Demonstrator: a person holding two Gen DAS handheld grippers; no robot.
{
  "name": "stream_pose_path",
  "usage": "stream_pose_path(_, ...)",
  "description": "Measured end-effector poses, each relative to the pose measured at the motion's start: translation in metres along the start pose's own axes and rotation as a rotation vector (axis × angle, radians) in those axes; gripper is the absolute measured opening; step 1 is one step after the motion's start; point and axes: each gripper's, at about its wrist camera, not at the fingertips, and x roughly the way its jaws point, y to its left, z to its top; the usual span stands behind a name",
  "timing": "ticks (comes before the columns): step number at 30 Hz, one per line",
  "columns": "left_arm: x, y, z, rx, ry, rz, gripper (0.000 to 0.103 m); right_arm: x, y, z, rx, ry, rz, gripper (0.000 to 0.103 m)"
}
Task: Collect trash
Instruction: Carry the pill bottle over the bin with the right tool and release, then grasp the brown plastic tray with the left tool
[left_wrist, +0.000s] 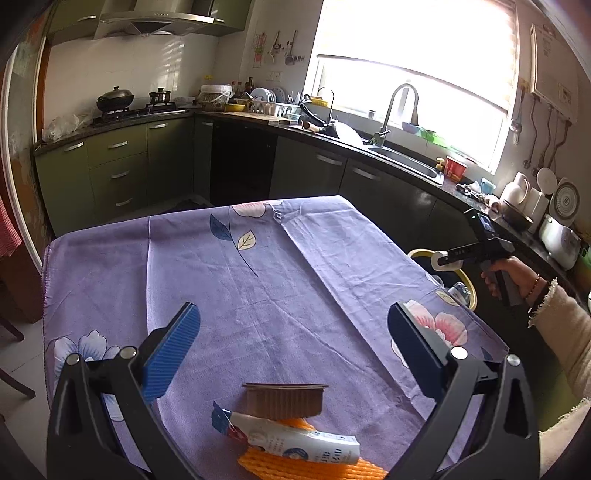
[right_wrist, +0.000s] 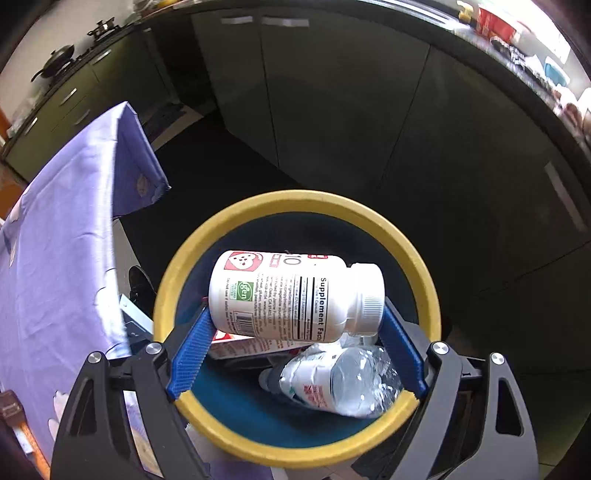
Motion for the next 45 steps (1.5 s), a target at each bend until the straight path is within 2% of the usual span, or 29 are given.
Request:
stream_pose_path(1, 0.000, -0.002, -0.001, 0.005, 0.013, -0.003, 0.097, 0.004, -0.002, 0.001, 0.000, 0.006, 0.005, 0.085)
stream_pose_path(3, 0.000, -0.007, -0.002, 0.021, 0.033, 0.001, 0.097, 0.002, -0.007, -0.001, 0.011, -0.015, 0.016, 0.095)
stream_pose_path(8, 0.002, -0.018, -0.005, 0.057, 0.076, 0.017, 0.097, -0.046, -0.010, -0.025, 0.023, -0.112, 0.091, 0.095)
stream_pose_path(11, 0.006, -0.023, -0.009, 0.056, 0.116, -0.006, 0.097, -0.088, 0.005, -0.052, -0.024, -0.200, 0.119, 0.095)
stream_pose_path(17, 0.013, -0.037, -0.024, 0.107, 0.196, 0.041, 0.097, -0.141, 0.029, -0.096, -0.106, -0.312, 0.166, 0.095)
stream_pose_path(21, 0.025, -0.036, -0.035, 0.121, 0.264, 0.072, 0.097, -0.146, 0.055, -0.108, -0.153, -0.329, 0.179, 0.095)
stream_pose_path(24, 0.036, -0.028, -0.039, 0.091, 0.311, 0.093, 0.097, -0.148, 0.061, -0.117, -0.178, -0.327, 0.190, 0.095)
stream_pose_path(29, 0.046, -0.017, -0.041, 0.024, 0.358, 0.073, 0.097, -0.142, 0.066, -0.120, -0.202, -0.305, 0.204, 0.095)
stream_pose_path(37, 0.057, -0.014, -0.038, 0.025, 0.419, 0.082, 0.095, -0.130, 0.072, -0.117, -0.219, -0.278, 0.217, 0.095)
stream_pose_path(40, 0.060, -0.013, -0.039, 0.021, 0.445, 0.071, 0.084, -0.129, 0.073, -0.115, -0.223, -0.274, 0.221, 0.095)
stream_pose_path(41, 0.061, -0.012, -0.039, 0.016, 0.451, 0.067, 0.076, -0.128, 0.074, -0.115, -0.226, -0.270, 0.221, 0.095)
stream_pose_path(42, 0.062, -0.012, -0.040, 0.014, 0.458, 0.066, 0.071, -0.128, 0.075, -0.115, -0.229, -0.267, 0.223, 0.095)
stream_pose_path(45, 0.066, -0.010, -0.042, 0.018, 0.471, 0.078, 0.065, -0.126, 0.077, -0.114, -0.233, -0.262, 0.226, 0.095)
